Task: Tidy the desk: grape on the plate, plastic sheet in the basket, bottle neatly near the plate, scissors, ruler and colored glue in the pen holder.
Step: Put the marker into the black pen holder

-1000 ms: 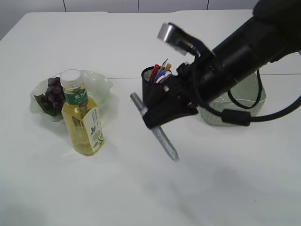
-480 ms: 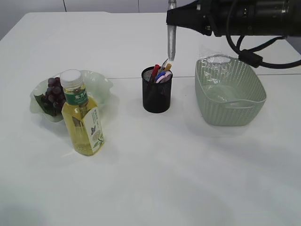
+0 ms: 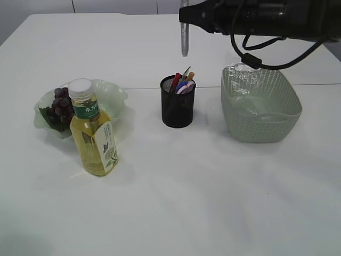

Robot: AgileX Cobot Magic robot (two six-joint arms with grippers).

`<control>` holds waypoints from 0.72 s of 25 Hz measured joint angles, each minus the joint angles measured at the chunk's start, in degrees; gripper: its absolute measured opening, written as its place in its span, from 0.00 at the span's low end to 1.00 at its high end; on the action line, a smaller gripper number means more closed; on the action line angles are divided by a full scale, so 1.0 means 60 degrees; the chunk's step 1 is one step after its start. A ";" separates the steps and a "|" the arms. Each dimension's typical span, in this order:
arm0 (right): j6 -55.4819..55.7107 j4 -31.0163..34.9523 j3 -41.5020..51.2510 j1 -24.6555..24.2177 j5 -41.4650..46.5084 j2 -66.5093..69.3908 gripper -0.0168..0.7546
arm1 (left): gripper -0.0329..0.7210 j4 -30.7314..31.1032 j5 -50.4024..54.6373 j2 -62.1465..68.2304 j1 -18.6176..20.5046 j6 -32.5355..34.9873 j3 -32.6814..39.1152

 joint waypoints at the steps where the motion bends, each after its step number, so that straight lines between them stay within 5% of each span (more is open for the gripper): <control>1: -0.0183 0.0000 -0.0249 0.0000 0.0000 0.0260 0.09 | 0.52 0.0000 0.0000 0.0000 0.0000 0.0000 0.0000; 18: -0.2249 -0.0001 -0.1885 0.0342 0.0746 0.2742 0.13 | 0.52 0.0000 -0.0331 0.0000 0.0000 0.0000 0.0000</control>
